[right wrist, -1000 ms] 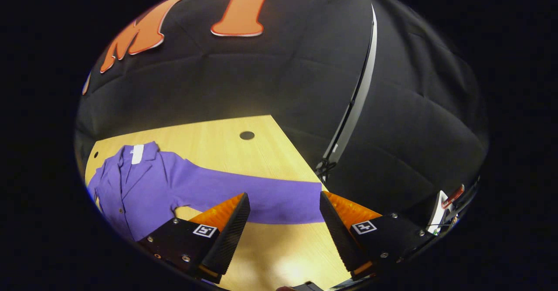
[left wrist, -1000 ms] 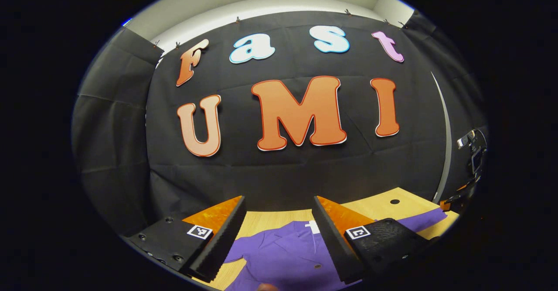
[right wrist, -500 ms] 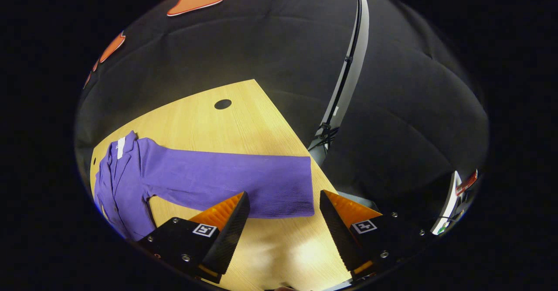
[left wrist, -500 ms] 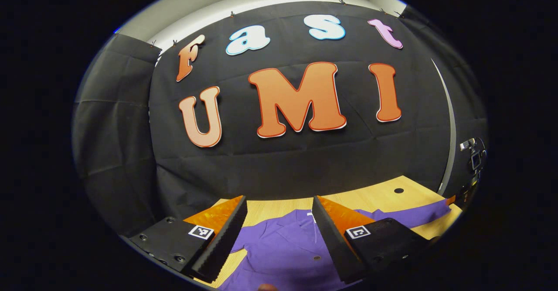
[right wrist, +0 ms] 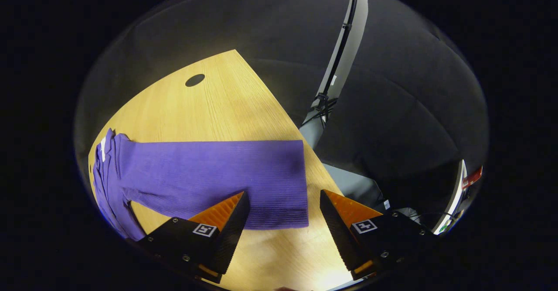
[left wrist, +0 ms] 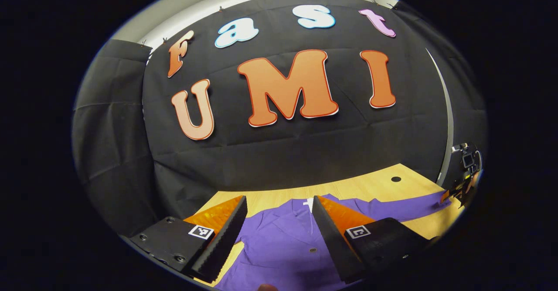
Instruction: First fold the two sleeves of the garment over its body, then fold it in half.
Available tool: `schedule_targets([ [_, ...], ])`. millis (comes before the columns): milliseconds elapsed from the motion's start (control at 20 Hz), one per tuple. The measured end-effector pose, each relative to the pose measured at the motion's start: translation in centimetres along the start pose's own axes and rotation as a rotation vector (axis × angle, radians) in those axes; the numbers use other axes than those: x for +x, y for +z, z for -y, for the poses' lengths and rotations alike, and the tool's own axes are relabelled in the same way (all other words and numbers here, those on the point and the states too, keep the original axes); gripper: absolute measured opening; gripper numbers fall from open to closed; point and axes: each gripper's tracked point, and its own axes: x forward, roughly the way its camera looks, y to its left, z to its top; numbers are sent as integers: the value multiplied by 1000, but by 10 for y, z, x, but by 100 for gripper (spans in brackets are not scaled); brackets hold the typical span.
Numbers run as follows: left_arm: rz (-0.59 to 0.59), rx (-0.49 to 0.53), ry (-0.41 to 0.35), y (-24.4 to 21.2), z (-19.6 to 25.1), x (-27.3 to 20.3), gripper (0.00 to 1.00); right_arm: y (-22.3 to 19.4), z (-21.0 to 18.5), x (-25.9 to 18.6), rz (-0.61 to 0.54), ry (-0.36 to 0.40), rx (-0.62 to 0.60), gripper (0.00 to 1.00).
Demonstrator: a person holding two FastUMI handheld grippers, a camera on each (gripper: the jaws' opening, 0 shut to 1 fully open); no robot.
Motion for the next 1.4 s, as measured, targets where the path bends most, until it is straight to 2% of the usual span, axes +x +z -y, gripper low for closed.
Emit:
schedule_targets([
  [350, -27, 11, -18, -5, 3, -1, 94, 2, -2, 18, -117, 39, 30, 97],
  [550, -36, 10, -20, -6, 4, -2, 94, 1, 0, 17, -174, 50, 23, 91],
  [600, -38, 10, -20, -6, 4, -1, 94, 1, -1, 18, -184, 52, 25, 87],
  [750, -46, 9, -14, -9, 2, -2, 94, -3, 2, 18, -199, 44, 39, 60],
  [800, -49, 7, -11, -8, 1, -2, 96, -2, 2, 18, -194, 50, 35, 45],
  [850, -52, 5, -7, -11, 0, -2, 96, -1, 2, 19, -186, 50, 33, 40],
  [900, -54, 3, -5, -11, -1, -1, 94, -1, -1, 20, -180, 55, 36, 24],
  [1000, -58, -2, -5, -11, -2, -3, 96, -1, -3, 20, -173, 55, 44, 10],
  [1100, -53, -2, -9, -11, -4, -2, 96, -2, -6, 17, -183, 69, 67, 5],
  [1200, -46, 5, -12, -10, -7, -1, 96, -7, -20, 9, -212, 128, 127, 4],
  [1300, -43, 5, -18, -11, -11, 1, 96, -4, -15, 1, -176, 96, 102, 3],
  [1400, -48, -6, -27, -12, -13, 1, 94, 3, -22, -14, -138, 100, 79, 4],
])
